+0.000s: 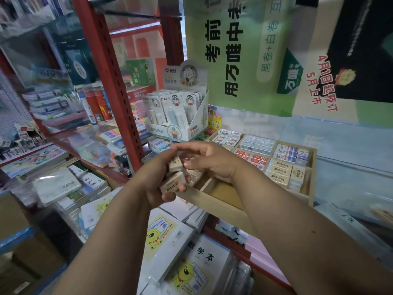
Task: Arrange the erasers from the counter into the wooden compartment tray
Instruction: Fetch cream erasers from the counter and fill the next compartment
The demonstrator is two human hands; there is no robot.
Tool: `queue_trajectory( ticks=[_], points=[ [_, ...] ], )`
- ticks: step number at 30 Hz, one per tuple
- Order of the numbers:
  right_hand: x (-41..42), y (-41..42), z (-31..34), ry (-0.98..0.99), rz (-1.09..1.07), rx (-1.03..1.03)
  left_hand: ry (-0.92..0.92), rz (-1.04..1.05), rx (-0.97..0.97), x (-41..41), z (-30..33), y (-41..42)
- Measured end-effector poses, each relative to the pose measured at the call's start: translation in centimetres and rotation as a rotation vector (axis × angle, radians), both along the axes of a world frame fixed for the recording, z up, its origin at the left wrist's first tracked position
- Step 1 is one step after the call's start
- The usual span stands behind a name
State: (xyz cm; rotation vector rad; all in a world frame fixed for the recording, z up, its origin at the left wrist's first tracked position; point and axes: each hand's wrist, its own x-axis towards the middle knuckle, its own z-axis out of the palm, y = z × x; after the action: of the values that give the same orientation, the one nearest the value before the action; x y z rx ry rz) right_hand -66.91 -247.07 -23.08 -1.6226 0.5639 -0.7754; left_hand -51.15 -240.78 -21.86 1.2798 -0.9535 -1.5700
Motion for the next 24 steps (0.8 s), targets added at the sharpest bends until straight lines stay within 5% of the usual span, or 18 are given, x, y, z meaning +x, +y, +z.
queue_trajectory(
  ticks=[12,16,21,24],
  points=[
    [-0.8,-0.1,0.4,0.096,-0.161,-0.114,-0.011,-0.053,0.081,-1.4,0.3,-1.1],
    [-1.5,-0.4,1.0,0.104,-0.389,-0.121,0.058,0.099,0.056,-0.4,-0.2,-0.8],
    [-2.6,-0.9,0.7,0.679,-0.450,-0.254,0.137,0.421,-0.034,1.1,-1.2,-0.2],
    [-2.2,-0.5,0.4,0.851,-0.383,-0.374,0.166,0.489,-0.040,1.3,-1.6,0.3]
  ],
)
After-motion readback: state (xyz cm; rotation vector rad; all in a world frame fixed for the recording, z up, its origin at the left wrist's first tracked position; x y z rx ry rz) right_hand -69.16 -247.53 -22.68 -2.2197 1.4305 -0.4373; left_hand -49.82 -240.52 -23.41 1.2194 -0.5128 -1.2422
